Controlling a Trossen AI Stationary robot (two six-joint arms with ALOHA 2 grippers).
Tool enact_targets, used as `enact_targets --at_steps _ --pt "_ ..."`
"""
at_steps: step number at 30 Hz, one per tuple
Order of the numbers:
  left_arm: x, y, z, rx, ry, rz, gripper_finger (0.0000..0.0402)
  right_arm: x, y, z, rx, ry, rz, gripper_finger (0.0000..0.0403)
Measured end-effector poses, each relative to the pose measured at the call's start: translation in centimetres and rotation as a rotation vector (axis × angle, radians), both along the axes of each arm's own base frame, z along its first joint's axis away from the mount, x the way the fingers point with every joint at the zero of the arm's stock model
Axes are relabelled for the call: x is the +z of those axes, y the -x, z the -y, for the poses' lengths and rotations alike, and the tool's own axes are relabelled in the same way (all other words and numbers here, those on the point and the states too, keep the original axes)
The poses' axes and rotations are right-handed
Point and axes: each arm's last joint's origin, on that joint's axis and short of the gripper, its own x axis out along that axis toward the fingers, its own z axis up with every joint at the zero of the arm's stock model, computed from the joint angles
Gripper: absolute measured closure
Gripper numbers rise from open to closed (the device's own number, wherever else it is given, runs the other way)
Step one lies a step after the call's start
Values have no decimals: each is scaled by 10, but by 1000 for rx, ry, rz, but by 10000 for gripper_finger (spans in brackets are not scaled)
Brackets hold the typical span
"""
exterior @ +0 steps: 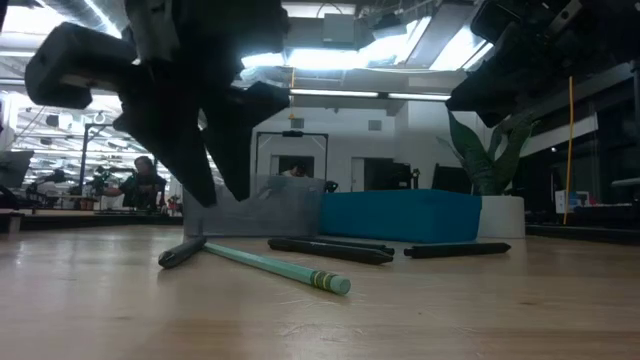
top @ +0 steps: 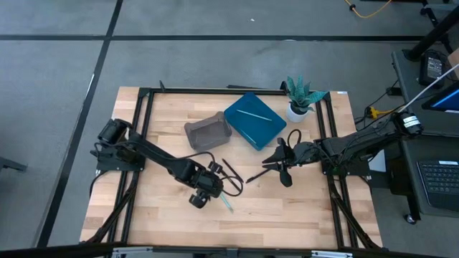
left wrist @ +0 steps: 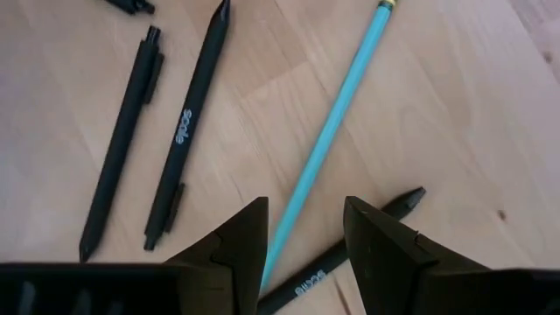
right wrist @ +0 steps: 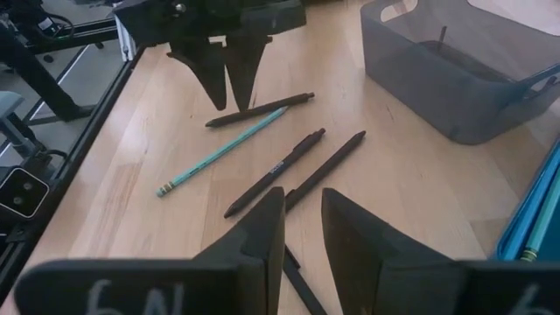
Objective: Sort pens & pencils
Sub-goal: Put the light blue pencil into the blue bin
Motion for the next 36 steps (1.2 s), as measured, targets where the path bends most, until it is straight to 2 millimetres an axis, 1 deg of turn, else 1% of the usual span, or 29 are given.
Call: enact_targets --at_steps 10,19,24,36 --pt "-2 -3 -7 5 28 -17 257 0 0 0 1 2 -2 322" --pt "-33 -10 -7 -31 25 -103 257 -1 0 0 1 4 -9 322" --pt "-41 -13 -10 -32 54 -137 257 -1 0 0 1 5 -10 322" --pt "-42 -13 -12 -47 72 -148 257 -1 0 0 5 13 -10 322"
